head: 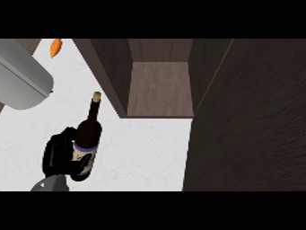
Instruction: Pick up the wine, place it into the cabinet and close the cabinet
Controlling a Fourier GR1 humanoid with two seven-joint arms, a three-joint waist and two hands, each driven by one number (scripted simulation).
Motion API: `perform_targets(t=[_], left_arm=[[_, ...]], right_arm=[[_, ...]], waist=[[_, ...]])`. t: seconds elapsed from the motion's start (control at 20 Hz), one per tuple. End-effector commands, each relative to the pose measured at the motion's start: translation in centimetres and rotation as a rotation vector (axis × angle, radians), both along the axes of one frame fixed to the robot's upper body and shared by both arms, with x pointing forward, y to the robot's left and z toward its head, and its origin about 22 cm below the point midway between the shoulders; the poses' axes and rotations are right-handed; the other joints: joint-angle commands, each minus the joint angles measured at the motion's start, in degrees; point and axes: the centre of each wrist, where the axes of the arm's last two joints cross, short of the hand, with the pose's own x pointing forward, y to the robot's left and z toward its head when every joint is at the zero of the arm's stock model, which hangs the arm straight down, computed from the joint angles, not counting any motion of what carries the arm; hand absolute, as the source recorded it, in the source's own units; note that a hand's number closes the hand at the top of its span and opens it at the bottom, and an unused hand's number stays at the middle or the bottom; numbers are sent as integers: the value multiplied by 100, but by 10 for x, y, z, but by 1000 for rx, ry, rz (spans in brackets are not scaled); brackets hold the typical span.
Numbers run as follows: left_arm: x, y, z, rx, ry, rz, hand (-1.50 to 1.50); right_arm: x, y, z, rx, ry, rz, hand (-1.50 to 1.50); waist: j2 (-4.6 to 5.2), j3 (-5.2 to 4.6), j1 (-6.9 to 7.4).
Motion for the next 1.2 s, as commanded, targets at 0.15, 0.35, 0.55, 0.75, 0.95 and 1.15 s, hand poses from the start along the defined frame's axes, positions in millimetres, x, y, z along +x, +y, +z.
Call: perform_targets(t=[0.15,0.35,0.55,0.75,0.95,1.15], left_arm=[[2,-29,48,-7,-57,-57,150],[11,-70,81,2,-64,-93,150],[8,-98,123,25,-71,-98,150],[10,-131,160,16,-76,-99,150],[28,-156,168,16,-25,-59,150],[40,-184,191,20,17,-47,150]], right_arm=[[-37,-12,26,59,-37,34,-150],[-34,-11,26,55,-38,25,-150],[-32,-5,26,59,-42,49,-150],[-30,-4,22,68,-51,52,-150],[-40,-14,32,45,-58,60,-150],[-32,-12,20,52,-41,57,-150]], waist=[[-17,6,-5],[2,-2,-68],[10,-9,-38],[37,-9,-81],[58,-12,-162],[62,-8,-190]])
